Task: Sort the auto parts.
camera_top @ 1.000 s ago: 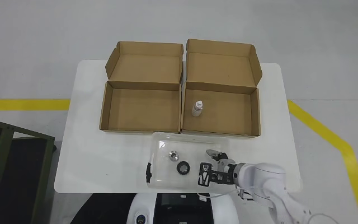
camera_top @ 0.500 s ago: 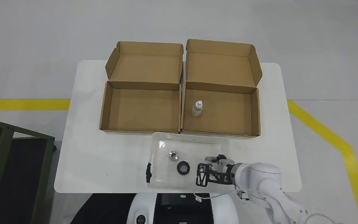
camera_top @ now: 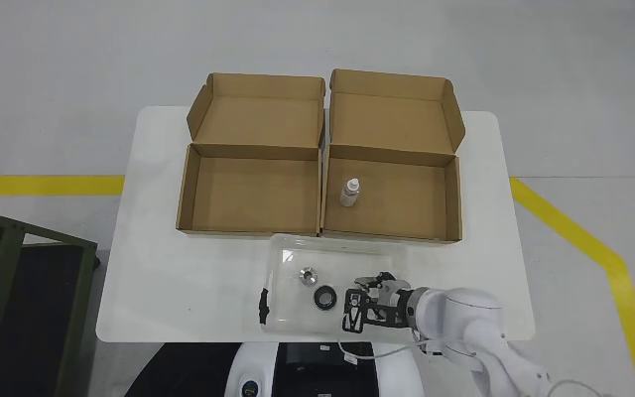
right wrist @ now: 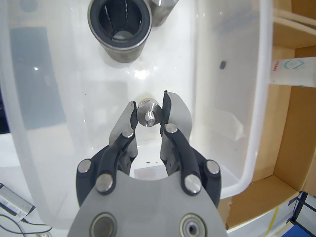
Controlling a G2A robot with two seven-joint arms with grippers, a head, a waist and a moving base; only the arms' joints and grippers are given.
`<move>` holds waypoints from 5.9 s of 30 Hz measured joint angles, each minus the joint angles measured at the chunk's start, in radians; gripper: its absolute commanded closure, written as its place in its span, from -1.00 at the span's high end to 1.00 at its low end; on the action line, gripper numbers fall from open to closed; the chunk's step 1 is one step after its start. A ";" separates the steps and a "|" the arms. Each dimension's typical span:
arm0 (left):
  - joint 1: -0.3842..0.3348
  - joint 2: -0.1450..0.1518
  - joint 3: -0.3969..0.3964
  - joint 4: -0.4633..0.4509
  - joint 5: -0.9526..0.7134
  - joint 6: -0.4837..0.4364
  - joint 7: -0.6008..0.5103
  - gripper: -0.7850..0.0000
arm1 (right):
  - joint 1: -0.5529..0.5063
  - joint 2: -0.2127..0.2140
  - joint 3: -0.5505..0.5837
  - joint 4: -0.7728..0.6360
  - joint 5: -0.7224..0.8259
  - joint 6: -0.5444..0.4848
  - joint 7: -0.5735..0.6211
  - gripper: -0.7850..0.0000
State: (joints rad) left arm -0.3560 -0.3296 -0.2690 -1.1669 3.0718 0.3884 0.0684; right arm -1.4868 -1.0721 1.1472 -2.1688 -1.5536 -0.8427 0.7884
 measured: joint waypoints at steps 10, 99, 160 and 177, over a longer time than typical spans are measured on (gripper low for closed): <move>0.000 0.000 0.000 0.000 0.000 0.000 0.000 1.00 | -0.031 0.006 0.048 -0.039 -0.024 0.110 -0.195 -1.00; 0.000 0.000 0.000 0.000 0.000 0.000 0.000 1.00 | 0.164 -0.004 0.226 0.203 0.415 0.220 -0.419 -1.00; 0.000 0.000 0.000 0.000 0.000 0.000 0.000 1.00 | 0.471 -0.024 0.028 0.505 0.429 0.224 -0.174 1.00; 0.000 0.000 0.000 0.000 0.000 0.000 0.000 1.00 | 0.132 0.021 0.082 0.087 0.353 0.035 -0.243 1.00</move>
State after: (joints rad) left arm -0.3559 -0.3296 -0.2690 -1.1669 3.0718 0.3884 0.0684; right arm -1.3544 -1.0510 1.2288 -2.0819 -1.2002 -0.8081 0.5452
